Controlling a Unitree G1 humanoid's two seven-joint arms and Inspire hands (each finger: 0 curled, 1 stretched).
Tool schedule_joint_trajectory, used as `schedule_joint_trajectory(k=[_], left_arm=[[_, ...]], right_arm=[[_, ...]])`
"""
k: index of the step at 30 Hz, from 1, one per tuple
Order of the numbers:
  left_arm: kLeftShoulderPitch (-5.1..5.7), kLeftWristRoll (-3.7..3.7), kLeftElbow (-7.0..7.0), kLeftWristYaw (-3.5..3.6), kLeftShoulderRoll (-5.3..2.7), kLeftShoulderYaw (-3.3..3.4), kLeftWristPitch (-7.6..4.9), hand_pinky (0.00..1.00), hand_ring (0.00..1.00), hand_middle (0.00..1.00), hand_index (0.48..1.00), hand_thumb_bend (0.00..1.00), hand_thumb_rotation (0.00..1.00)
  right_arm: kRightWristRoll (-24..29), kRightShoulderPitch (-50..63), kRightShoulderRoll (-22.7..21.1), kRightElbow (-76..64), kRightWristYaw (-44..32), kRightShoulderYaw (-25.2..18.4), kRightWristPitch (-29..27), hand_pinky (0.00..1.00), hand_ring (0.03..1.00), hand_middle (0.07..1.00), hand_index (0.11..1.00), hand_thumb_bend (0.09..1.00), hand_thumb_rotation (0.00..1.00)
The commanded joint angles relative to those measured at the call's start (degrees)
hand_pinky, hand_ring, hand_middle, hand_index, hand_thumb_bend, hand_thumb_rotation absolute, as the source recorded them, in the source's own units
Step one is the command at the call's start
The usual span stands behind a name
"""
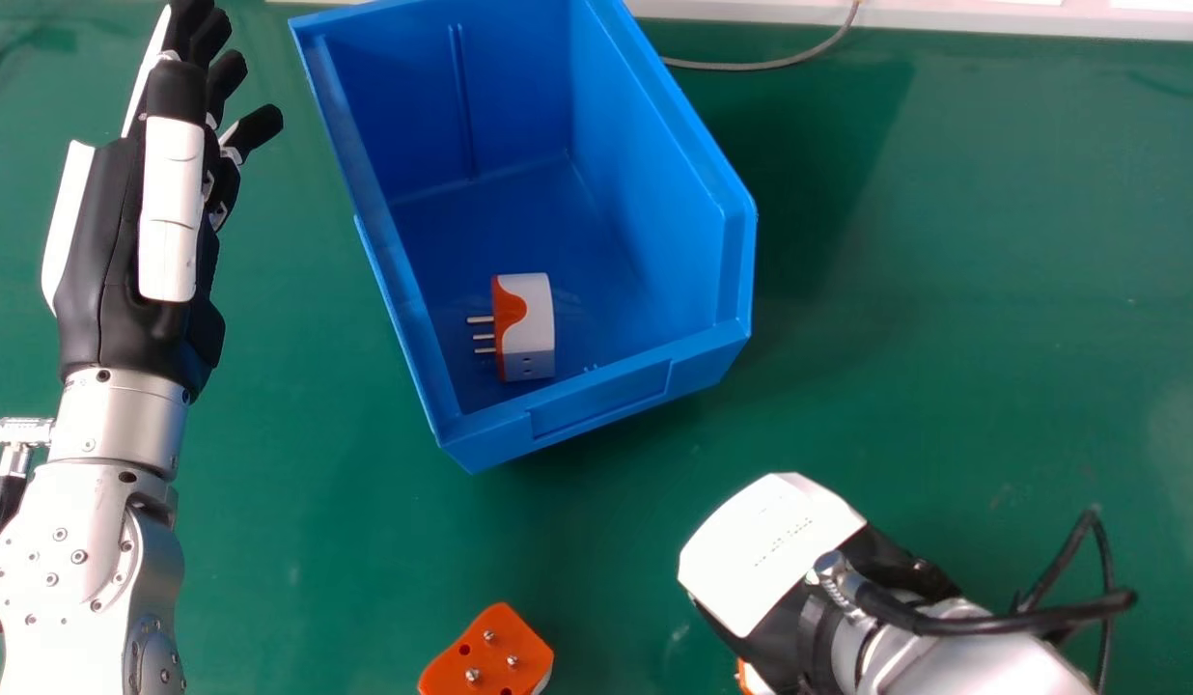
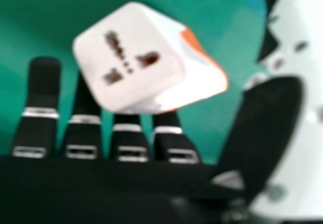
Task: Pick all objects and put in blue box
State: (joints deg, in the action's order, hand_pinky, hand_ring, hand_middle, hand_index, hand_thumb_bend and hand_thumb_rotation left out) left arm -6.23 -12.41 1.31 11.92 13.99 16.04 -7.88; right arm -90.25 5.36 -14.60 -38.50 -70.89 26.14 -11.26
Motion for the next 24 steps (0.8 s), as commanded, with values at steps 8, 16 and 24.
schedule_joint_trajectory(k=[8, 16, 24], left_arm=[[-0.73, -0.65, 1.42, 0.2, 0.65, 0.45, -0.06, 0.89, 0.97, 0.98, 0.955, 0.9, 0.95], [-0.85, -0.41, 1.29, 0.25, 0.66, 0.52, -0.32, 0.89, 0.97, 0.98, 0.954, 0.9, 0.95], [-0.7, -0.34, 1.64, 0.1, 0.66, 0.51, -0.3, 0.89, 0.97, 0.98, 0.955, 0.9, 0.95]], right_arm=[[0.3, -0.5, 0.6, 0.3, 2.3, -0.8, 2.7, 0.39, 0.521, 0.658, 0.662, 0.596, 0.16], [1.8, 0.4, 0.6, 0.2, 5.7, -1.3, 4.6, 0.3, 0.415, 0.591, 0.6, 0.572, 0.1], [0.4, 0.1, 0.6, -0.2, 7.4, -1.0, 5.0, 0.23, 0.329, 0.532, 0.545, 0.55, 0.05]])
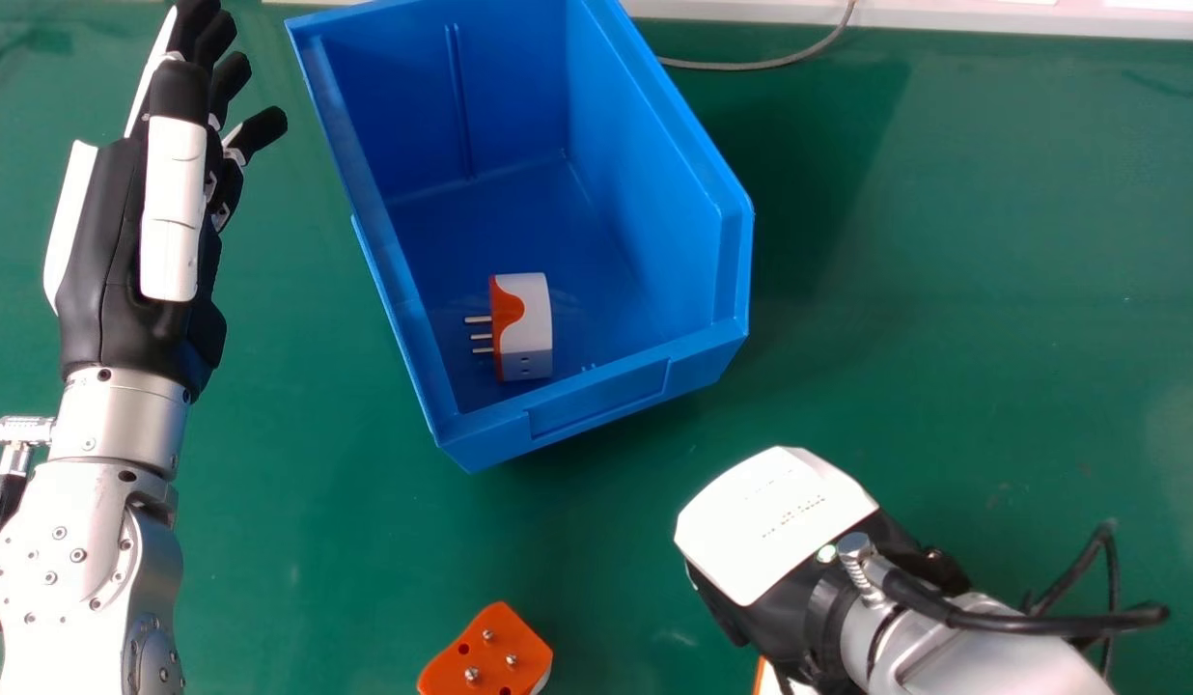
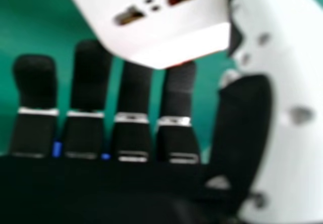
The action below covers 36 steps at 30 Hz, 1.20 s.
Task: Pick all objects and put in blue box
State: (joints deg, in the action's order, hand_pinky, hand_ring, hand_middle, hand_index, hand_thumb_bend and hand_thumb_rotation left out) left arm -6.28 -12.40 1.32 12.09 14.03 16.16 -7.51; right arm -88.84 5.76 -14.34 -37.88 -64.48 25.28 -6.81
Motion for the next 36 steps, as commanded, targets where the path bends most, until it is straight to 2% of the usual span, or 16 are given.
schedule_joint_trajectory(k=[1, 5, 11, 15, 18, 21, 25, 29, 36], left_arm=[[-0.62, -0.34, 1.72, -0.04, 0.67, 0.37, -0.58, 0.89, 0.97, 0.98, 0.955, 0.9, 0.95], [-0.53, -0.77, 1.99, 0.18, 0.76, 0.47, -0.07, 0.89, 0.97, 0.98, 0.954, 0.9, 0.95], [-0.58, -0.44, 1.92, 0.04, 0.66, 0.43, -0.39, 0.88, 0.97, 0.98, 0.955, 0.89, 0.95], [-0.54, -0.28, 2.01, -0.25, 0.53, 0.39, -0.41, 0.88, 0.97, 0.98, 0.955, 0.89, 0.95], [-0.59, -0.43, 1.87, -0.15, 0.54, 0.4, -0.59, 0.88, 0.97, 0.98, 0.956, 0.89, 0.96], [-0.48, -0.51, 2.3, -0.3, 0.45, 0.39, -0.25, 0.88, 0.97, 0.98, 0.956, 0.89, 0.96], [-0.58, -0.47, 2.0, -0.4, 0.37, 0.44, -0.54, 0.88, 0.97, 0.98, 0.955, 0.89, 0.95], [-0.59, -0.7, 1.94, -0.07, 0.44, 0.45, -0.73, 0.88, 0.97, 0.98, 0.953, 0.89, 0.95], [-0.43, -0.51, 2.0, 0.0, 0.55, 0.43, -0.74, 0.88, 0.96, 0.98, 0.952, 0.89, 0.95]], right_arm=[[-1.0, -0.4, 0.5, -0.9, 1.0, -0.2, 0.8, 0.23, 0.329, 0.532, 0.545, 0.55, 0.05], [-0.9, -0.8, 0.3, -1.3, 1.9, -0.5, 0.6, 0.22, 0.307, 0.52, 0.534, 0.545, 0.04], [-1.4, -1.2, 0.7, -1.5, 2.0, -0.6, 0.7, 0.19, 0.278, 0.502, 0.517, 0.539, 0.03], [-1.6, -0.8, -0.1, -1.9, 4.9, -0.6, 0.2, 0.18, 0.267, 0.496, 0.511, 0.537, 0.02], [-0.7, -0.3, -0.4, -2.1, 7.8, -1.2, 0.3, 0.17, 0.256, 0.49, 0.507, 0.535, 0.02], [0.4, 0.2, 0.9, -2.3, 8.7, -2.1, 1.6, 0.16, 0.246, 0.486, 0.502, 0.534, 0.01], [1.1, 0.5, 1.6, -2.2, 12.0, -2.8, 2.7, 0.15, 0.242, 0.483, 0.499, 0.532, 0.01], [2.7, 0.4, 2.1, -2.5, 15.2, -3.8, 3.4, 0.15, 0.237, 0.481, 0.497, 0.531, 0.01], [5.4, 1.1, 3.7, -3.3, 20.5, -5.2, 5.2, 0.15, 0.235, 0.478, 0.495, 0.529, 0.01]])
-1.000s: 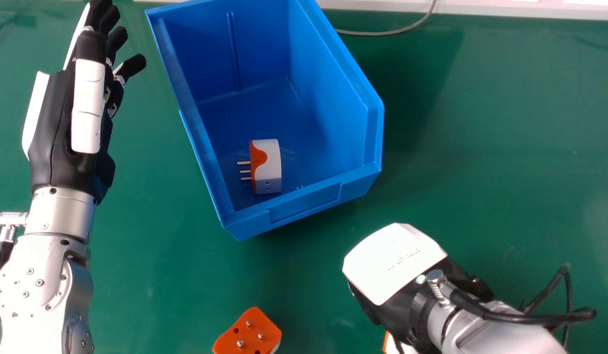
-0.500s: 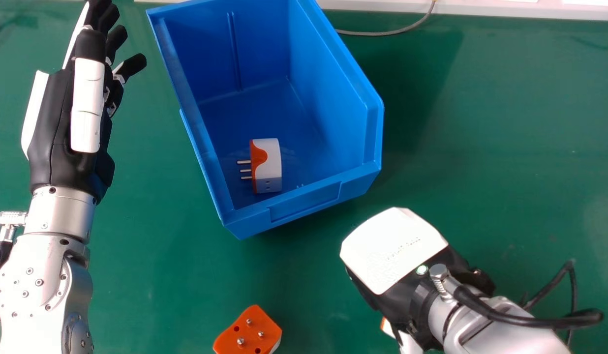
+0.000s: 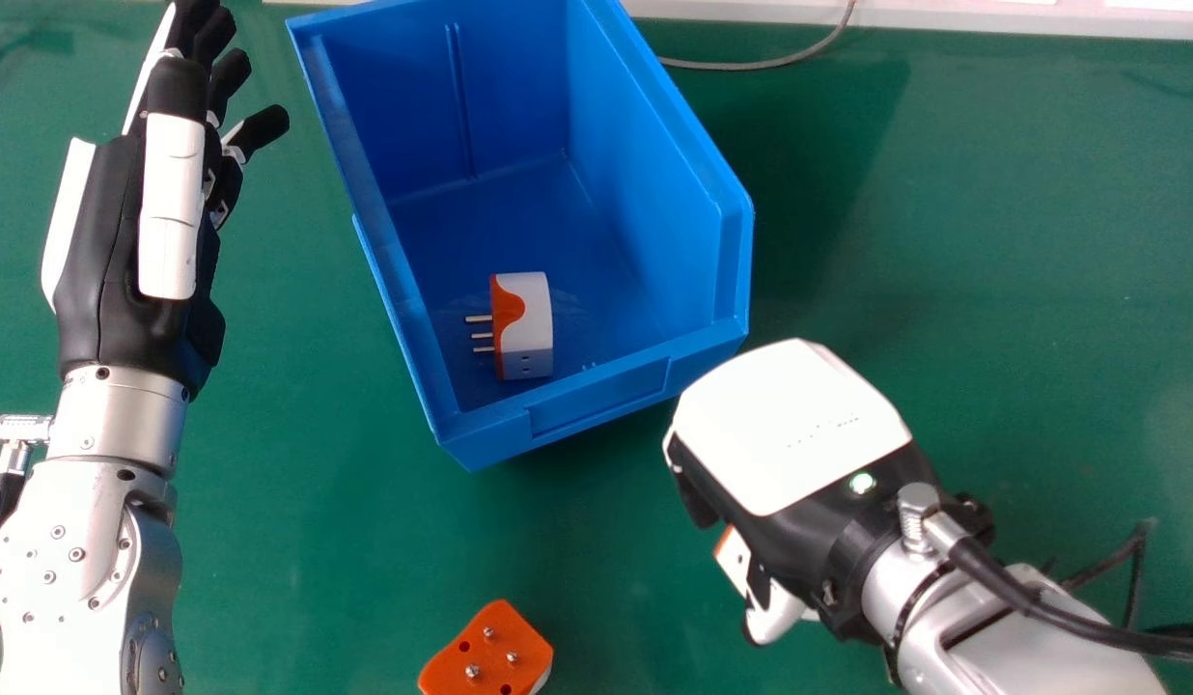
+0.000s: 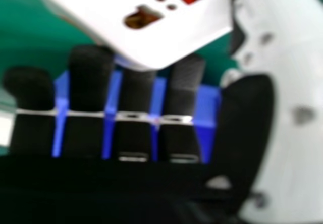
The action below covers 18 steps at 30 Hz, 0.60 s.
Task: Pick all objects and put in blue box
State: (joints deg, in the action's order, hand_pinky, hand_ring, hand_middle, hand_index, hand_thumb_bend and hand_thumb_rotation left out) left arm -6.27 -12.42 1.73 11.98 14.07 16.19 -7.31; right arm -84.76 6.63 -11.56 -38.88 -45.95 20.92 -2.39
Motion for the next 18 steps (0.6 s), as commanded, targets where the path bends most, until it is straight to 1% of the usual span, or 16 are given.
schedule_joint_trajectory(k=[1, 5, 8, 9, 11, 13, 15, 16, 18], left_arm=[[-0.42, -0.58, 1.61, 0.13, 0.51, 0.41, -0.9, 0.88, 0.96, 0.98, 0.952, 0.89, 0.95], [-0.16, -0.62, 2.24, 0.02, 0.56, 0.4, -0.2, 0.88, 0.96, 0.98, 0.953, 0.88, 0.96], [-0.14, -0.53, 2.25, 0.11, 0.59, 0.38, -0.36, 0.88, 0.96, 0.98, 0.953, 0.88, 0.96], [-0.14, -0.55, 2.24, 0.17, 0.6, 0.38, -0.38, 0.88, 0.96, 0.98, 0.953, 0.88, 0.96], [-0.06, -0.64, 2.45, 0.2, 0.55, 0.35, -0.16, 0.88, 0.96, 0.98, 0.953, 0.88, 0.96], [-0.05, -0.54, 2.56, 0.14, 0.53, 0.29, 0.02, 0.88, 0.96, 0.98, 0.952, 0.88, 0.96], [-0.05, -0.25, 2.59, 0.01, 0.51, 0.22, -0.03, 0.88, 0.96, 0.98, 0.952, 0.88, 0.96], [-0.09, -0.14, 2.56, -0.07, 0.47, 0.18, -0.09, 0.88, 0.97, 0.98, 0.953, 0.88, 0.96], [-0.21, -0.03, 2.44, -0.24, 0.37, 0.15, -0.14, 0.88, 0.97, 0.98, 0.953, 0.88, 0.96]], right_arm=[[1.8, 0.4, 1.1, -2.4, 2.6, -1.0, 1.0, 0.15, 0.235, 0.478, 0.495, 0.529, 0.01], [5.0, 1.0, 1.0, -2.9, 6.6, -1.7, 0.4, 0.14, 0.233, 0.477, 0.493, 0.528, 0.0], [7.7, 1.3, 0.5, -3.1, 10.1, -2.2, -0.4, 0.14, 0.233, 0.477, 0.493, 0.528, 0.0], [9.0, 1.4, 0.4, -3.0, 11.7, -2.5, -0.7, 0.14, 0.235, 0.46, 0.497, 0.526, 0.0], [12.3, 1.5, -0.4, -2.3, 16.6, -3.2, -2.5, 0.14, 0.235, 0.46, 0.497, 0.526, 0.0], [15.5, 1.4, -1.5, -1.3, 20.5, -3.9, -4.3, 0.15, 0.247, 0.451, 0.502, 0.524, 0.0], [18.1, 1.2, -2.3, -0.5, 22.6, -4.4, -5.4, 0.15, 0.247, 0.451, 0.502, 0.524, 0.0], [20.1, 0.9, -2.8, 0.0, 23.8, -4.9, -6.2, 0.17, 0.263, 0.448, 0.506, 0.523, 0.0], [23.7, 0.3, -3.7, 1.1, 26.5, -5.6, -8.1, 0.17, 0.263, 0.448, 0.506, 0.523, 0.0]])
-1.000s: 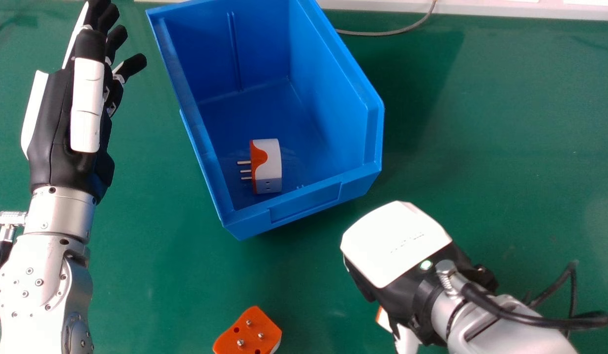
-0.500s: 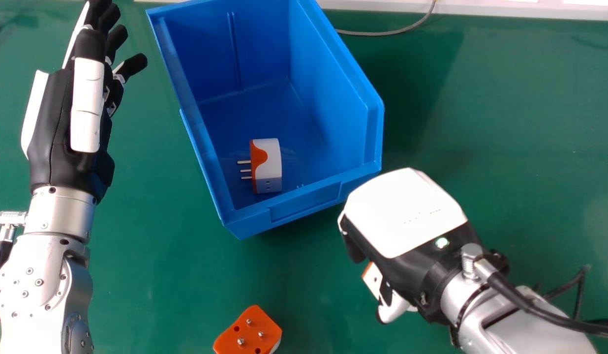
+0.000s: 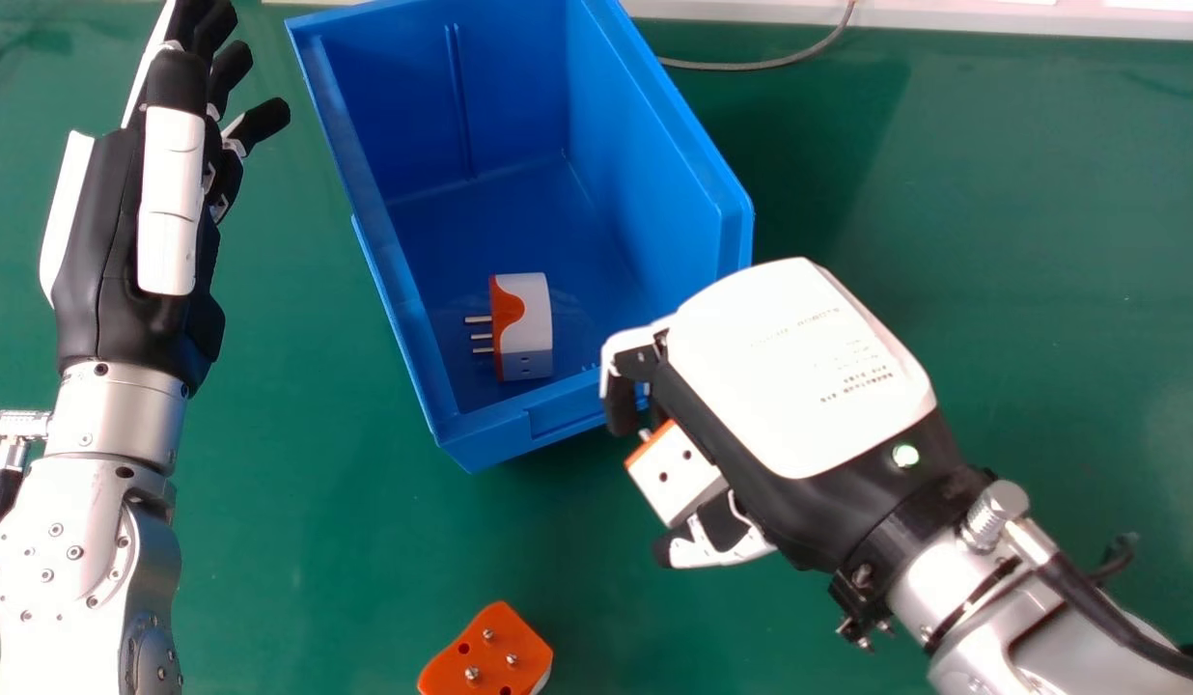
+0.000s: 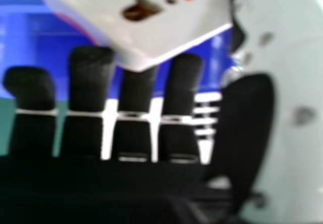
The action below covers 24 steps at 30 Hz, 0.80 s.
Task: Pick all objects and put in blue box
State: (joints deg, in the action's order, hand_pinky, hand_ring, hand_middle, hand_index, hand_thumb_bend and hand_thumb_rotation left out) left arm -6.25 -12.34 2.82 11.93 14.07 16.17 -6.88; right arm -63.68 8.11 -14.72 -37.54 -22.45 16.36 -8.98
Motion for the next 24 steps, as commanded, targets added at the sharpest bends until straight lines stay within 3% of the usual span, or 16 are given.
schedule_joint_trajectory(k=[1, 9, 12, 18, 21, 24], left_arm=[[-0.29, -0.06, 1.3, -0.28, 0.3, 0.13, -0.57, 0.88, 0.97, 0.98, 0.953, 0.88, 0.96], [-0.25, -0.11, 1.34, -0.67, -0.36, -0.35, -0.44, 0.88, 0.97, 0.98, 0.952, 0.88, 0.96], [-0.14, 0.39, 1.62, -1.29, -0.67, -0.79, -0.39, 0.88, 0.96, 0.98, 0.952, 0.88, 0.96], [-0.3, 1.75, 1.66, -2.98, -1.97, -1.87, -1.6, 0.88, 0.96, 0.98, 0.951, 0.88, 0.96], [-0.34, 1.5, 1.51, -2.33, -2.09, -2.19, -2.3, 0.88, 0.96, 0.98, 0.951, 0.88, 0.96], [-0.35, 1.32, 1.43, -2.32, -2.22, -2.33, -2.31, 0.87, 0.96, 0.97, 0.951, 0.88, 0.96]], right_arm=[[3.9, -1.5, -1.0, 0.4, 4.4, -1.4, -2.5, 0.17, 0.263, 0.448, 0.506, 0.523, 0.0], [11.1, -2.9, -3.8, 5.1, 13.3, -3.4, -8.7, 0.22, 0.315, 0.453, 0.505, 0.522, 0.0], [12.5, -3.2, -4.7, 5.4, 14.1, -4.3, -9.6, 0.24, 0.329, 0.456, 0.503, 0.522, 0.0], [14.6, -4.8, -5.2, 5.6, 15.3, -6.7, -9.3, 0.25, 0.347, 0.465, 0.504, 0.521, 0.0], [16.5, -6.8, -4.5, 5.6, 15.4, -7.7, -8.3, 0.25, 0.347, 0.465, 0.504, 0.521, 0.0], [16.8, -9.9, -4.2, 5.3, 14.1, -8.2, -6.8, 0.27, 0.361, 0.474, 0.502, 0.519, 0.0]])
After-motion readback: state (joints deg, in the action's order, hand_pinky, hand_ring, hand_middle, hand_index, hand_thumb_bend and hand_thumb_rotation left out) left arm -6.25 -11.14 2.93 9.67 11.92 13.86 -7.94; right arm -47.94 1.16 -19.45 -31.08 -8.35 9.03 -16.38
